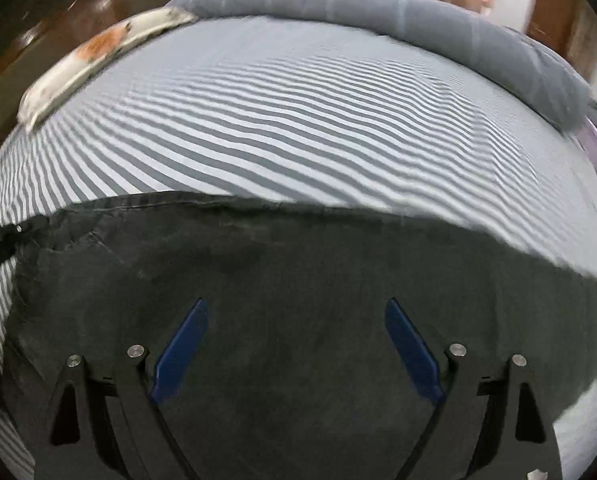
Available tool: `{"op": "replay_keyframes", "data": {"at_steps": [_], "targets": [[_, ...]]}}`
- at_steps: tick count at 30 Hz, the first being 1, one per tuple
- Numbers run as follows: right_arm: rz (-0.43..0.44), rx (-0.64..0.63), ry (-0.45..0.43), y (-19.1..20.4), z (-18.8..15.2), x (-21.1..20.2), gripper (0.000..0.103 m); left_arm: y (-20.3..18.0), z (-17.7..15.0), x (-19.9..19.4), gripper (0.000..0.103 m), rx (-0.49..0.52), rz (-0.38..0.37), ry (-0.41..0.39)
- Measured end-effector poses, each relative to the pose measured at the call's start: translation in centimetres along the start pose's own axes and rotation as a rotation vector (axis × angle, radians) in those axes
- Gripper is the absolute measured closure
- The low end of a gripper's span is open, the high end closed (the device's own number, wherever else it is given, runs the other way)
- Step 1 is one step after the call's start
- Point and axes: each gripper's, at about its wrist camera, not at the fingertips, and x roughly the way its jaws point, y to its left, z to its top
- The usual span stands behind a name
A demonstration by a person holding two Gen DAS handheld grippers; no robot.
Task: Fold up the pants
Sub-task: 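Lower the left tool and grasp the jeans waistband, then grasp the jeans leg edge with the right tool while the left holds the waistband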
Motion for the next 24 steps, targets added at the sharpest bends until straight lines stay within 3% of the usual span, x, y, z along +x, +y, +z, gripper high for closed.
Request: {"op": "replay_keyframes", "data": {"at_steps": [4, 7, 13, 18, 24], "targets": [[0.017, -0.126, 0.046, -1.4, 3.1, 1.2, 0.015, 0.0, -0.2, -0.8, 0.097, -0.001, 0.006, -0.051], [0.029, -0.19, 0.083, -2.4, 5.0, 1.9, 0.015, -1.5, -0.3, -2.7, 0.097, 0.074, 0.019, -0.14], [0.084, -0.365, 0.157, -2.2, 7.9, 3.6, 0.017, -2.3, 0.2, -4.5, 0.097, 0.102, -0.015, -0.232], [0.104, -0.428, 0.221, -2.9, 8.6, 4.9, 0.032, -1.4, 1.3, -4.4, 0.097, 0.065, -0.024, -0.188], [0.11, -0.491, 0.312, -4.9, 7.5, 5.9, 0.033, -2.3, 1.6, -3.2, 0.097, 0.074, 0.044, -0.14]]}}
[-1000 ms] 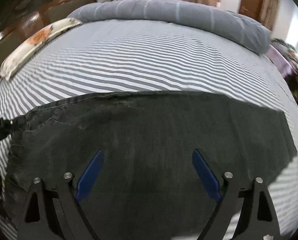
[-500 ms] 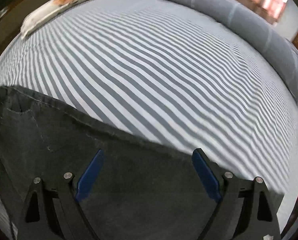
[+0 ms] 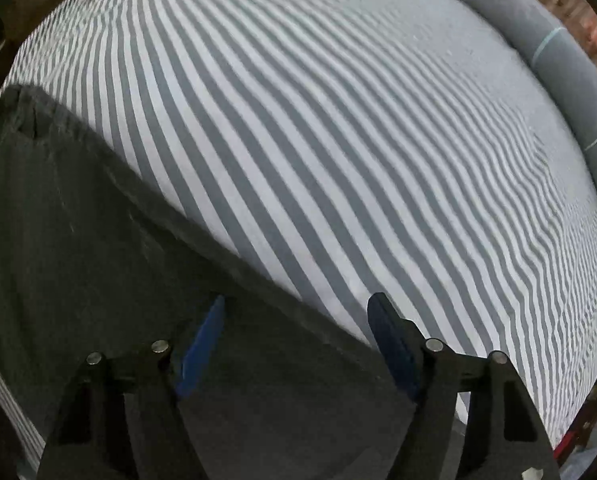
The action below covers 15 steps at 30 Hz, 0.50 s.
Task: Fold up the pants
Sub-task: 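Grasp the jeans leg edge with the right tool while the left holds the waistband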
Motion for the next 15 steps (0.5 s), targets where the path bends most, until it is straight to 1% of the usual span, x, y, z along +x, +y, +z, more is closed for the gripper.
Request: {"op": "replay_keyframes", "data": {"at_steps": [3, 5, 6, 10, 12, 13, 14, 15], "targets": [[0.006, 0.002, 0.03, -1.5, -1.2, 0.9, 0.036, -0.3, 0.0, 0.3, 0.097, 0.032, 0.036, 0.041], [0.019, 0.02, 0.028, -2.6, -2.1, 1.3, 0.036, -0.3, 0.1, 0.5, 0.096, 0.035, 0.06, 0.074], [0.028, 0.027, 0.011, -3.1, -2.8, 1.3, 0.036, -0.4, 0.0, 0.4, 0.096, 0.045, 0.071, 0.082], [0.05, 0.044, -0.009, -5.3, -5.0, 1.3, 0.037, -1.5, -0.3, 0.2, 0.095, 0.081, 0.128, 0.088], [0.067, 0.077, -0.038, -5.8, -6.2, 1.3, 0.037, -2.1, -0.6, 0.1, 0.095, 0.084, 0.156, 0.085], [0.061, 0.078, -0.051, -5.7, -7.1, 1.2, 0.038, -2.2, -0.5, 0.2, 0.095, 0.087, 0.167, 0.083], [0.054, 0.071, -0.067, -5.6, -7.6, 1.1, 0.044, -2.4, -0.7, 0.3, 0.095, 0.098, 0.187, 0.084], [0.054, 0.069, -0.08, -5.4, -8.0, 0.9, 0.046, -2.5, -0.7, 0.4, 0.095, 0.101, 0.2, 0.088]]}}
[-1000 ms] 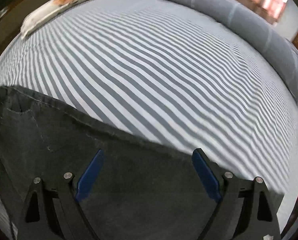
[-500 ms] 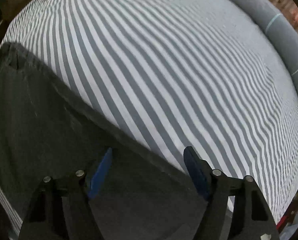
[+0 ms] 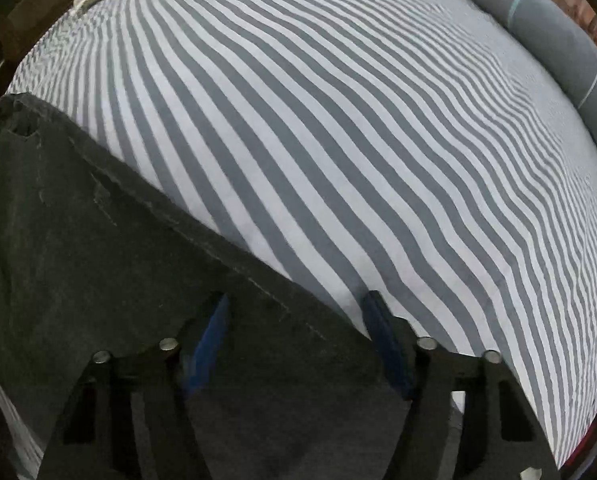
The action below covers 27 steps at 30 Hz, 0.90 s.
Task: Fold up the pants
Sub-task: 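Grasp the jeans leg edge with the right tool while the left holds the waistband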
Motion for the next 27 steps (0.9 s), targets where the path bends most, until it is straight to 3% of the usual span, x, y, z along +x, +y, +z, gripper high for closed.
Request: {"op": "replay_keyframes", "data": {"at_steps": [3, 5, 8, 12, 15, 19, 27], "targets": [[-0.023, -0.014, -0.018, 0.7, -1.0, -0.7, 0.061, -0.3, 0.1, 0.2, 0.095, -0.003, 0.032, 0.025], [-0.04, -0.023, -0.015, 1.0, -1.3, -1.1, 0.079, -0.6, 0.4, 0.3, 0.095, -0.004, 0.047, 0.063], [-0.077, -0.033, 0.003, 1.7, -2.0, -2.0, 0.092, -2.2, 1.1, 0.0, 0.095, 0.097, 0.09, 0.114], [-0.116, -0.028, 0.005, 3.4, -2.2, -2.5, 0.095, -3.5, 1.8, -0.5, 0.095, 0.189, 0.118, 0.165], [-0.132, 0.001, -0.007, 5.7, -2.7, -3.9, 0.097, -3.6, 1.9, -0.5, 0.095, 0.192, 0.138, 0.218], [-0.127, 0.053, -0.043, 6.2, -4.2, -6.3, 0.098, -3.7, 2.0, -0.9, 0.095, 0.226, 0.116, 0.212], [-0.143, 0.181, -0.138, 10.2, -9.0, -11.9, 0.099, -0.9, 2.4, -1.1, 0.096, 0.185, -0.066, 0.226]]}}
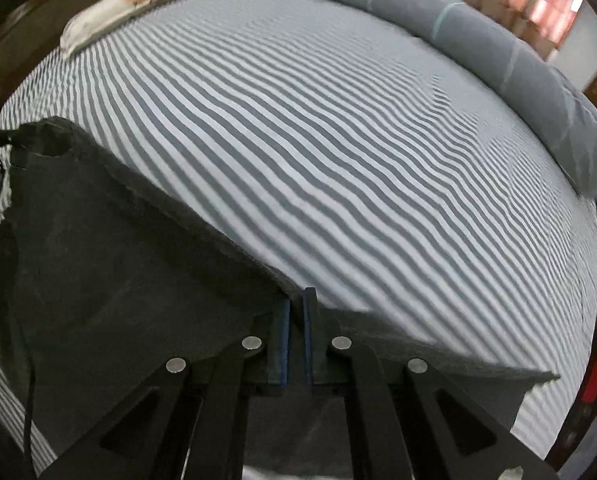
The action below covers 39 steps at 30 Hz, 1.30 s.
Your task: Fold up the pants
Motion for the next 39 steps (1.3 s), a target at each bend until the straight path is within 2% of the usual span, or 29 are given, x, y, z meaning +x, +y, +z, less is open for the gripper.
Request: {"op": "replay_keyframes", "data": {"at_steps": [7, 11, 15, 23, 29, 33, 35, 37, 39], "targets": [[-0.018, 0.106, -0.047, 2.9, -4.9, -6.6, 0.099, -0.3, -2.0, -4.4, 0.096, 0.105, -0.109, -0.074], [-0.019, 0.147, -0.069, 6.3, -8.5, -10.4, 0.101, -0.5, -4.2, -7.2, 0.096, 0.146, -0.154, -0.07], [-0.013, 0.191, -0.053, 8.2, -12.7, -11.7, 0.101, -0.2, -7.2, -9.3, 0.096, 0.176, -0.173, -0.05], [0.028, 0.303, 0.0, 10.5, -20.8, -9.9, 0.101, 1.6, -14.3, -10.5, 0.096, 0.161, -0.171, 0.038], [0.046, 0.423, -0.012, 11.1, -25.6, -9.4, 0.101, 1.5, -19.5, -9.6, 0.096, 0.182, -0.138, 0.117], [0.045, 0.474, 0.01, 11.6, -27.5, -7.6, 0.101, 1.7, -21.8, -7.5, 0.096, 0.193, -0.073, 0.167], [0.039, 0.501, 0.025, 12.0, -27.8, -6.4, 0.1, 2.1, -22.6, -6.8, 0.096, 0.169, -0.072, 0.18], [0.01, 0.533, 0.026, 12.0, -28.1, -5.6, 0.094, 2.7, -22.8, -6.5, 0.094, 0.118, -0.083, 0.201], [0.005, 0.569, 0.024, 12.3, -27.9, -5.3, 0.09, 3.3, -22.6, -6.8, 0.085, 0.066, -0.113, 0.216]]}}
